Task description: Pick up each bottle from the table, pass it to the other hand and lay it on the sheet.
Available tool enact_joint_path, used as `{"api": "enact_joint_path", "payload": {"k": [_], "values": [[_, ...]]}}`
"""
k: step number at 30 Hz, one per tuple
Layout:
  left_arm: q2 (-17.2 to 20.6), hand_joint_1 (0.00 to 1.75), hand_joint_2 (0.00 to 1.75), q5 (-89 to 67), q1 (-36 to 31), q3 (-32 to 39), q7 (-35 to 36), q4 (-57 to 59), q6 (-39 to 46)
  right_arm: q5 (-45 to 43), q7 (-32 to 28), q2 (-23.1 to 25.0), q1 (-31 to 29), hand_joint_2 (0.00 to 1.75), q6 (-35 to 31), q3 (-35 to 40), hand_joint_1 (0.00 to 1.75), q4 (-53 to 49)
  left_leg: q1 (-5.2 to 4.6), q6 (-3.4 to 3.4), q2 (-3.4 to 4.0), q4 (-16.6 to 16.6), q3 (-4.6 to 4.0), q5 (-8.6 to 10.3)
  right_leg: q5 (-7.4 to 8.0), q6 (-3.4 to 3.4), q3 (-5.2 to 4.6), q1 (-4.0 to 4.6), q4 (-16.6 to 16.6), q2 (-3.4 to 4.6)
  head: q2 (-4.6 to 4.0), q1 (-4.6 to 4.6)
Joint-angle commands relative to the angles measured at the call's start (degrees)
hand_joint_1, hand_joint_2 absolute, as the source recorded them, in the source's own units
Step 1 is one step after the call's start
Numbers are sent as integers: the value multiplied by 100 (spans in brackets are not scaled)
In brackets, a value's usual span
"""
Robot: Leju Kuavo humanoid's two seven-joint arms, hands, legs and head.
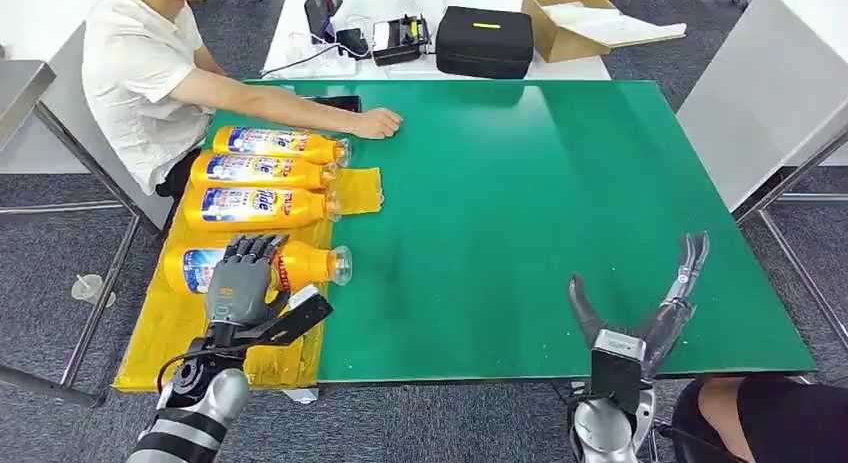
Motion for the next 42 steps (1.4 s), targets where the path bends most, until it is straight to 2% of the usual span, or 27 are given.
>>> {"api": "enact_joint_path", "payload": {"k": [1,3,6,12,17,18,21,24,25,26,35,38,42], "values": [[109,175,175,41,-966,33,37,2177,-730,-153,-79,71,-156,175,256,-290,0,405,7,-1,0,-4,31,-5,-5,-24,36,12,-8,-11,0,0],[97,175,175,166,-1172,54,51,2604,-1038,-145,-88,83,-236,175,295,-278,0,517,8,-1,7,-4,33,-6,-5,-26,37,13,-8,-4,0,0],[104,175,175,229,-1269,83,-41,2780,-1030,-140,-94,95,-284,175,275,-270,0,580,6,-1,3,-3,15,-1,0,-15,19,9,-7,-4,0,0],[97,175,175,337,-1395,97,23,3072,-1331,-255,-57,115,-315,175,456,-224,0,696,6,-1,19,-6,47,-7,-1,-27,50,12,-9,8,0,0],[88,175,175,341,-1550,125,135,3364,-1234,-340,-41,145,-313,175,545,-178,0,894,4,-1,15,-11,49,-1,4,-17,53,8,-9,9,0,0],[69,140,175,347,-1547,153,187,3375,-1221,-356,-42,144,-284,175,563,-188,0,877,10,-2,29,-9,63,-5,5,-36,65,17,-12,15,0,0],[52,140,175,333,-1533,146,211,3373,-1214,-362,-50,135,-246,175,573,-197,0,857,1,-1,7,-12,66,1,2,-15,67,4,-7,3,0,0],[52,140,175,333,-1533,146,211,3373,-1214,-362,-50,135,-246,175,573,-197,0,857,4,-4,25,-12,73,0,7,-27,66,9,-9,16,0,0],[63,28,175,281,-1515,99,256,3356,-1287,-372,-46,145,-207,175,606,-227,0,781,2,-5,15,-11,74,2,5,-18,66,5,-7,9,0,0],[75,0,175,261,-1511,110,309,3355,-1278,-381,-34,154,-209,175,638,-242,0,787,4,-6,24,-14,79,2,8,-28,69,10,-11,13,0,0],[197,0,175,436,-1762,222,150,3588,-1705,-549,-107,197,-364,175,764,-405,0,1120,1,-8,23,-13,87,2,5,-17,78,6,-6,12,0,0],[148,0,175,873,-1406,497,-130,3198,-1721,-677,-107,165,-267,175,770,-410,0,1074,3,-8,34,-16,92,0,7,-26,81,9,-11,21,0,0],[192,0,175,683,-1244,217,-216,2708,-1408,-778,-107,107,-227,175,667,-332,0,982,-2,-6,23,-16,90,0,3,-16,81,3,-8,13,0,0]]}}
